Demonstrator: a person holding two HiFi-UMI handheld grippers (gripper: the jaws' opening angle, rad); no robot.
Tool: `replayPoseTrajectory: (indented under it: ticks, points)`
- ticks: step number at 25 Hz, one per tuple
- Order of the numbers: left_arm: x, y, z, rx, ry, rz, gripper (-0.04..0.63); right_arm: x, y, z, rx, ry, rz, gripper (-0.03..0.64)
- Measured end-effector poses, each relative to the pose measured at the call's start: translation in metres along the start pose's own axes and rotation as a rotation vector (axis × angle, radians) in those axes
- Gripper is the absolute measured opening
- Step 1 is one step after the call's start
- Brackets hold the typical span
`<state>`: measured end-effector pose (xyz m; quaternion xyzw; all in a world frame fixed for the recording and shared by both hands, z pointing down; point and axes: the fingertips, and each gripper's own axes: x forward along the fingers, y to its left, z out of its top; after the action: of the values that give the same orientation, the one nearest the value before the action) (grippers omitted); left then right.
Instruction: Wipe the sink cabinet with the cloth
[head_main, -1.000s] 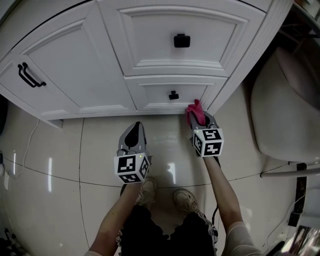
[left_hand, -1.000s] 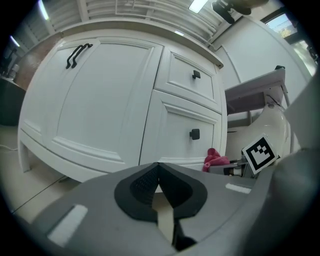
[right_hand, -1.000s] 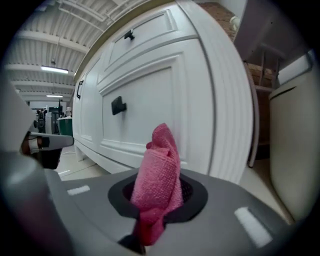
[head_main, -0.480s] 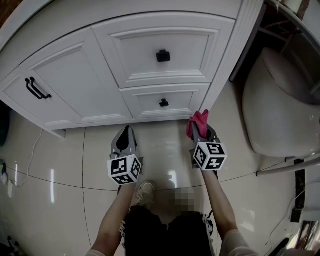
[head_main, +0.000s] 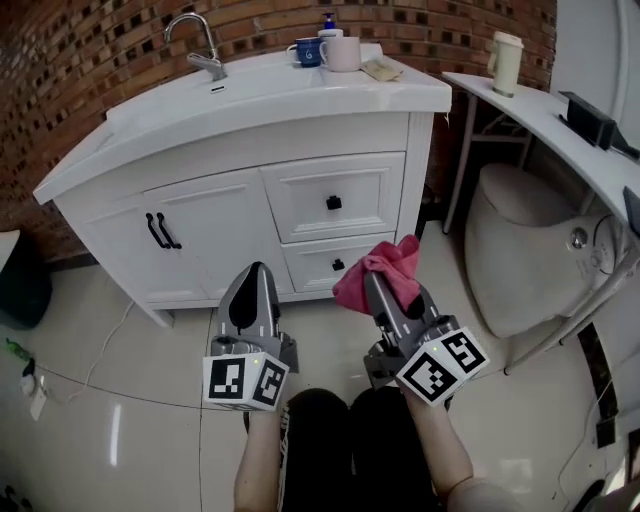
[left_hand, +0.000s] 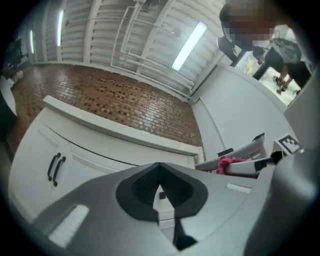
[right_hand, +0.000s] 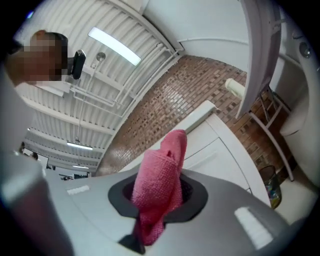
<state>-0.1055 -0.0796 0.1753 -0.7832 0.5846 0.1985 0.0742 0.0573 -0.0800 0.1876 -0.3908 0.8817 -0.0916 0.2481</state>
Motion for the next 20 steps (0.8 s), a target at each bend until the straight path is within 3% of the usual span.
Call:
replayPoseTrajectory:
  ticks: [3, 5, 9, 14, 17, 20]
  points:
    - [-0.039, -0.029, 0.011, -0.197, 0.028, -0.028, 0.014, -0.024, 0.037, 0.001, -0.015, -0.08, 0.026, 0.057]
    - [-0.062, -0.032, 0.016, -0.294, -0.022, -0.004, 0.014, -0.035, 0.048, 0.009, -0.055, -0.123, 0.029, 0.054]
    - [-0.069, -0.027, 0.03, -0.316, -0.106, 0.02, 0.014, -0.036, 0.05, 0.028, -0.064, -0.117, 0.026, 0.055]
    - [-0.092, -0.038, 0.027, -0.269, -0.022, 0.002, 0.014, -0.053, 0.069, -0.012, 0.003, -0.073, 0.017, 0.055]
    - [-0.055, -0.053, 0.027, -0.31, -0.078, -0.041, 0.014, -0.043, 0.046, 0.002, -0.02, -0.073, 0.002, 0.054]
    - [-0.045, -0.059, 0.024, -0.328, -0.081, -0.039, 0.014, -0.043, 0.037, 0.005, 0.002, -0.072, -0.021, 0.054]
